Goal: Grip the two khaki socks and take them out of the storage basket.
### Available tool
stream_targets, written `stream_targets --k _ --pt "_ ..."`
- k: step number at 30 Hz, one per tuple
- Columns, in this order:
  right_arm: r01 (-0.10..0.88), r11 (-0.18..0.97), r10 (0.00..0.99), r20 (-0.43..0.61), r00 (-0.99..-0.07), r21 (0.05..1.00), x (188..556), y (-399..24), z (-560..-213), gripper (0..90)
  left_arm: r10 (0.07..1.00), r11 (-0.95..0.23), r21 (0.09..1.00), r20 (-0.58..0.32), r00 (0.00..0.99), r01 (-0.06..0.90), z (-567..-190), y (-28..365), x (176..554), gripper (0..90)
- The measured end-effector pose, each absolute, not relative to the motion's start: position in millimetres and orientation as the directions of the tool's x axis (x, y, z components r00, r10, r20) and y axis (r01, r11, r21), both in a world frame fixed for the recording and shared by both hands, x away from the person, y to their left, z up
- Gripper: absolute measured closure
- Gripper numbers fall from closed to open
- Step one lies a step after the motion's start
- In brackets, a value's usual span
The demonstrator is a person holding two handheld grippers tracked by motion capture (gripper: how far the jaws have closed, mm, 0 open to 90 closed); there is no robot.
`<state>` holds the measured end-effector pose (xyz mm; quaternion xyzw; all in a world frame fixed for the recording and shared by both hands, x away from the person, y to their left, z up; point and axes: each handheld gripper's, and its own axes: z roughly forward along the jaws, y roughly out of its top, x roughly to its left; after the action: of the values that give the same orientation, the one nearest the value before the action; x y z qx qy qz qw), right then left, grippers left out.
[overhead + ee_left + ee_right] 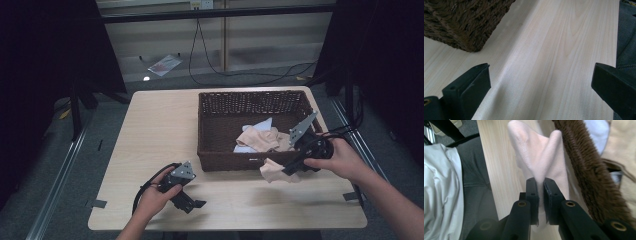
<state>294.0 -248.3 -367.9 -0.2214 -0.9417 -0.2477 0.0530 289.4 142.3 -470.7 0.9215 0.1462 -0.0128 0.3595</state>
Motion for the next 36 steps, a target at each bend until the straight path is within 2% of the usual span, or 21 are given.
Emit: stream_targets --k 12,20,23,24,26,32,36 --pt "0.449 0.809 0.402 0.2 -0.893 0.38 292.8 -237.6 -403.4 82.6 0.259 -0.696 0.661 -0.13 0.957 0.279 -471.0 142.4 289.4 2.0" --pt "0.453 0.811 0.415 0.183 -0.891 0.371 293.0 -236.6 -414.7 81.6 0.259 -0.697 0.66 -0.13 0.957 0.279 -470.9 142.2 289.1 1.9" --pt "0.456 0.816 0.418 0.183 -0.89 0.355 291.3 -235.5 -417.1 71.5 0.259 -0.7 0.658 -0.129 0.957 0.278 -470.8 142.2 289.3 1.9" --pt "0.463 0.816 0.42 0.195 -0.886 0.347 290.1 -235.5 -416.1 63.6 0.259 -0.7 0.658 -0.129 0.957 0.278 -470.8 142.2 289.3 2.0" --pt "0.463 0.814 0.422 0.19 -0.887 0.352 289.7 -235.9 -415.6 61.1 0.259 -0.701 0.657 -0.129 0.957 0.278 -470.8 142.1 289.3 2.0" --pt "0.472 0.787 0.438 0.18 -0.881 0.397 286.8 -241.5 -401.2 40.9 0.257 -0.71 0.648 -0.125 0.958 0.275 -470.4 141.8 289.6 2.0" --pt "0.467 0.788 0.434 0.176 -0.884 0.4 287.4 -239.7 -387.8 34.3 0.263 -0.698 0.658 -0.135 0.955 0.284 -471.3 140.9 288.6 2.0"
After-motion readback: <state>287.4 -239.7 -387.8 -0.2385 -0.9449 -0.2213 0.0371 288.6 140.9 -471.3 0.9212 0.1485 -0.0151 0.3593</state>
